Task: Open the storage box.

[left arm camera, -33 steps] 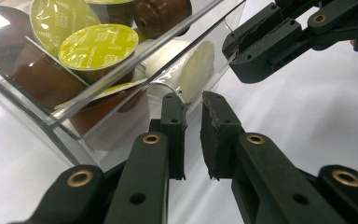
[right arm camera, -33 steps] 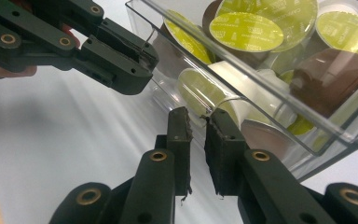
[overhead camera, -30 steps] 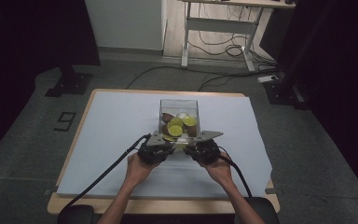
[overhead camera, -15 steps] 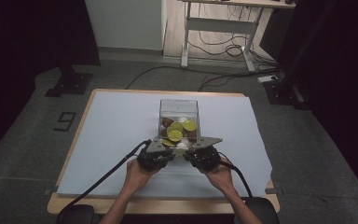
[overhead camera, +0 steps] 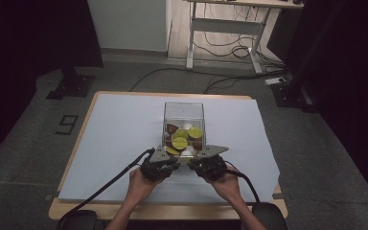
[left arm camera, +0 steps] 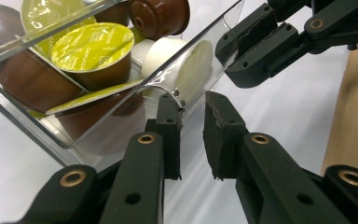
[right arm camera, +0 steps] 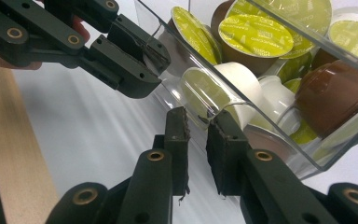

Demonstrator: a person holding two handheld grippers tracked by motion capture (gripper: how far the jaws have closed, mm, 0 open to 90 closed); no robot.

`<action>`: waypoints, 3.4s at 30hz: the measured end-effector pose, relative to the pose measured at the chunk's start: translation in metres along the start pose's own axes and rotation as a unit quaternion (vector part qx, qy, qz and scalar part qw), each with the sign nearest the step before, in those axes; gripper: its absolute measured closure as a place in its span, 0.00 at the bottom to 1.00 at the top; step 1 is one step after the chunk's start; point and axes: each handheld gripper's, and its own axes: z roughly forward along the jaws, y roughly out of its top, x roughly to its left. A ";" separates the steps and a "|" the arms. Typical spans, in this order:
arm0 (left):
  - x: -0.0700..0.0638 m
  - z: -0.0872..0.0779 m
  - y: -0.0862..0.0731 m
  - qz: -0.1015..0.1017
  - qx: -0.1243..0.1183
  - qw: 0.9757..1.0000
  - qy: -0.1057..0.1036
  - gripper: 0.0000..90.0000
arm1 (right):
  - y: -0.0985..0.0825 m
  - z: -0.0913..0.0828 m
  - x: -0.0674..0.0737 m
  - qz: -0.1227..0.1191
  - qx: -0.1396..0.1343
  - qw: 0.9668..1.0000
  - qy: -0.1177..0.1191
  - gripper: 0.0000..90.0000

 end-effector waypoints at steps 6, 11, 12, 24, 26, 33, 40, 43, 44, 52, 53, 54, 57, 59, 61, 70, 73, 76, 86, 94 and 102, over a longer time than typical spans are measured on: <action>-0.005 -0.002 -0.004 0.006 -0.003 1.000 -0.012 0.84 | -0.005 -0.003 0.005 0.003 -0.007 1.000 0.014 0.86; -0.010 -0.004 -0.006 0.008 -0.001 1.000 -0.015 0.83 | -0.007 -0.007 0.010 -0.003 -0.005 1.000 0.016 0.86; -0.012 -0.005 -0.006 0.009 -0.001 1.000 -0.014 0.83 | -0.007 -0.007 0.012 -0.004 -0.004 1.000 0.015 0.86; -0.025 -0.010 -0.012 0.015 -0.001 1.000 0.004 0.83 | -0.011 -0.012 0.023 -0.012 0.001 1.000 0.006 0.86; -0.028 -0.011 -0.013 0.018 -0.001 1.000 0.009 0.83 | -0.011 -0.013 0.025 -0.011 0.001 1.000 0.005 0.86; -0.034 -0.014 -0.016 0.015 -0.005 1.000 0.011 0.83 | -0.014 -0.015 0.031 -0.014 0.002 1.000 0.002 0.86; -0.039 -0.017 -0.019 0.016 -0.006 1.000 0.008 0.83 | -0.017 -0.018 0.037 -0.019 0.002 1.000 0.006 0.86; -0.043 -0.018 -0.020 0.017 -0.005 1.000 0.010 0.83 | -0.018 -0.020 0.038 -0.020 0.003 1.000 0.007 0.86; -0.044 -0.018 -0.020 0.017 -0.005 1.000 0.010 0.83 | -0.018 -0.020 0.039 -0.022 0.004 1.000 0.008 0.86; -0.045 -0.018 -0.021 0.013 -0.007 1.000 0.007 0.83 | -0.019 -0.022 0.039 -0.030 0.008 0.999 0.011 0.86; -0.045 -0.019 -0.021 0.015 -0.006 1.000 0.007 0.83 | -0.019 -0.022 0.039 -0.031 0.009 0.999 0.011 0.86; -0.044 -0.020 -0.021 0.017 -0.005 1.000 0.007 0.83 | -0.019 -0.022 0.039 -0.032 0.011 0.999 0.013 0.86; -0.044 -0.024 -0.022 0.022 -0.003 1.000 0.008 0.82 | -0.019 -0.022 0.038 -0.039 0.015 0.999 0.019 0.82; -0.042 -0.029 -0.024 0.017 -0.011 1.000 0.007 0.82 | -0.020 -0.023 0.037 -0.045 0.016 0.999 0.024 0.81; -0.039 -0.033 -0.025 0.009 -0.016 1.000 0.006 0.82 | -0.020 -0.024 0.037 -0.048 0.015 0.998 0.027 0.78; -0.029 -0.048 -0.035 -0.006 -0.006 1.000 0.006 0.77 | -0.022 -0.033 0.032 -0.049 0.017 0.998 0.034 0.74; -0.026 -0.052 -0.037 -0.006 -0.002 1.000 0.007 0.76 | -0.022 -0.038 0.028 -0.046 0.014 0.998 0.037 0.74; -0.022 -0.058 -0.039 -0.008 -0.002 1.000 0.010 0.74 | -0.022 -0.044 0.024 -0.038 0.008 0.999 0.038 0.74; -0.003 -0.071 -0.042 -0.024 -0.005 0.999 0.028 0.67 | -0.022 -0.061 0.007 -0.009 -0.013 0.999 0.042 0.72; 0.012 -0.070 -0.043 -0.029 0.003 0.999 0.045 0.58 | -0.021 -0.067 -0.010 0.014 -0.018 1.000 0.017 0.65; 0.030 -0.072 -0.042 -0.045 0.004 0.997 0.063 0.40 | -0.023 -0.071 -0.030 0.032 -0.018 0.999 -0.019 0.52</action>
